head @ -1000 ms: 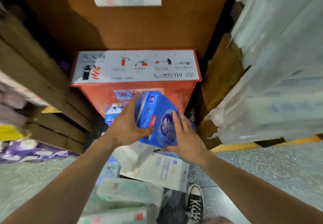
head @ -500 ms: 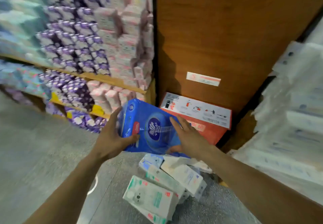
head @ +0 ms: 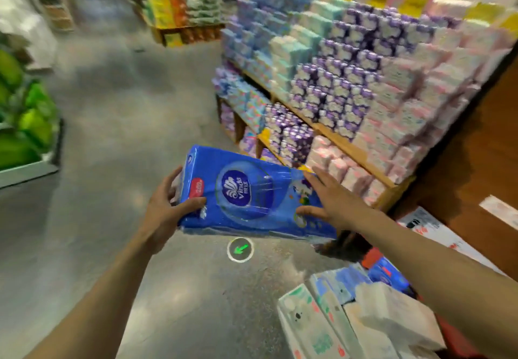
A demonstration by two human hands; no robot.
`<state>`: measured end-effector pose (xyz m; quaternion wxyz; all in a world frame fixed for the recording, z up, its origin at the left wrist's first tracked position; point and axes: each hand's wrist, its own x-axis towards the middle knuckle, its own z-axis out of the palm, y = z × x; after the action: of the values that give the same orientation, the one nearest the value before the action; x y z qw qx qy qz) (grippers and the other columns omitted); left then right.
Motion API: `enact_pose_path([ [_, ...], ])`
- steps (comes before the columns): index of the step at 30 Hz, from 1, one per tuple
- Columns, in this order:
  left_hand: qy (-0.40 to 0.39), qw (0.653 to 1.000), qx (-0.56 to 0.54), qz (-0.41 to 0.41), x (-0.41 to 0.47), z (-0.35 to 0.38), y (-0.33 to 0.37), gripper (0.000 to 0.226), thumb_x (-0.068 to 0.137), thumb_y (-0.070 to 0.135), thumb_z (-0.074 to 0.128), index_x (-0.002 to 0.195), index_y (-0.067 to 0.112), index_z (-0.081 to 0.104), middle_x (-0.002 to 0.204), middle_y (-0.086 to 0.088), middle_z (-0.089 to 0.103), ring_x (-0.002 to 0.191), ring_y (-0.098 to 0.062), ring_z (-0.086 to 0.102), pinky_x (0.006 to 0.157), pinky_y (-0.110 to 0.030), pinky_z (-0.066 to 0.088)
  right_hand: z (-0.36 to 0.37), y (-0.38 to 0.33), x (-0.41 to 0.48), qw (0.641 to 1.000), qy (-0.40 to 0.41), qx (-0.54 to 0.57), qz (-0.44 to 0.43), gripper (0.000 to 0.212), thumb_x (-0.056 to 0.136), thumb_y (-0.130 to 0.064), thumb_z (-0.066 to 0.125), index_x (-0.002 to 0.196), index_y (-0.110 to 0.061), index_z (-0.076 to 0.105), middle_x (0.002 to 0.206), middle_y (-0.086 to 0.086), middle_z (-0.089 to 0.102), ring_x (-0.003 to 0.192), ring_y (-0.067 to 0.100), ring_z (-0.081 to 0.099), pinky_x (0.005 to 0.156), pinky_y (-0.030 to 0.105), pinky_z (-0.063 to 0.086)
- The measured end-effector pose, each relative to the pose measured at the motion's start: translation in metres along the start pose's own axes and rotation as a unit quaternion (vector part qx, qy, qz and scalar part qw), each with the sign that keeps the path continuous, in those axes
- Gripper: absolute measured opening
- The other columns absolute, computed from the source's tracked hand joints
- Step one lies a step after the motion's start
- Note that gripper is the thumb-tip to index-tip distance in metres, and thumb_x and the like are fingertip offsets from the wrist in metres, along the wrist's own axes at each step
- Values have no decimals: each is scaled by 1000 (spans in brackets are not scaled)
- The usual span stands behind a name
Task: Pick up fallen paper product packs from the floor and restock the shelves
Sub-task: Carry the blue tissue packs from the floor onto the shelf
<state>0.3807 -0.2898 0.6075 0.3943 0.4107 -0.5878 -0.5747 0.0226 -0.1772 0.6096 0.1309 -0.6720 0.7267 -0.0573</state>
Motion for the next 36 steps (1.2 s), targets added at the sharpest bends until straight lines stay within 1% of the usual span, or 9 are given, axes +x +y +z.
enact_pose_path([
  [4,82,996,-46,0,14,-110,1,118,36,50,98,142,38,49,122,-8,71,101,-27,72,74,-37,62,0,-77,103,999,-10,14,-46,133,60,-103,25,163,-23,0,171,7,-3,158,24,3,126,41,15],
  [8,153,985,-77,22,36,-219,12,118,27,52,99,135,32,53,108,-2,76,87,-16,74,68,-29,62,1,-173,215,997,-21,20,-74,141,59,-102,32,163,-14,-3,171,8,0,158,24,7,126,40,17],
  [11,193,977,-88,33,56,-297,18,97,51,28,88,141,21,52,118,-9,73,89,-18,74,72,-29,62,6,-250,294,993,-20,75,-85,136,61,-100,42,161,-15,8,164,12,31,146,31,39,115,44,38],
  [15,247,962,-104,52,82,-387,18,78,69,10,69,144,12,47,120,-10,71,90,-19,74,73,-30,62,18,-346,385,970,-43,206,-120,80,86,-73,60,146,-27,36,140,0,59,124,30,59,98,39,46],
  [20,281,950,-132,44,123,-472,7,76,74,8,64,147,18,44,131,-14,67,98,-26,74,76,-35,63,42,-442,514,929,-80,312,-183,74,78,-69,73,138,-33,47,128,-14,67,112,12,68,101,40,53],
  [24,335,931,-140,42,165,-526,-7,63,81,9,62,142,16,48,133,-12,66,109,-30,70,86,-42,61,53,-520,619,898,-118,336,-259,85,68,-66,76,139,-28,47,128,-11,67,112,10,68,100,41,54],
  [28,429,890,-149,28,190,-585,-13,82,66,28,79,142,18,48,138,-14,63,120,-37,64,102,-57,50,51,-619,693,873,-153,326,-329,80,77,-50,81,143,-28,43,127,-17,64,111,7,66,103,37,52],
  [31,491,858,-150,25,199,-633,-13,86,61,30,81,141,17,50,135,-12,65,117,-34,66,94,-45,58,55,-694,737,855,-178,307,-379,81,84,-42,81,150,-27,37,135,-13,59,120,11,61,100,29,48],
  [36,573,806,-143,28,204,-740,-28,65,71,14,78,132,10,57,125,-17,70,99,-29,73,82,-41,63,92,-825,793,823,-195,296,-444,81,84,-37,82,151,-24,37,132,-13,55,122,15,59,104,34,47],
])
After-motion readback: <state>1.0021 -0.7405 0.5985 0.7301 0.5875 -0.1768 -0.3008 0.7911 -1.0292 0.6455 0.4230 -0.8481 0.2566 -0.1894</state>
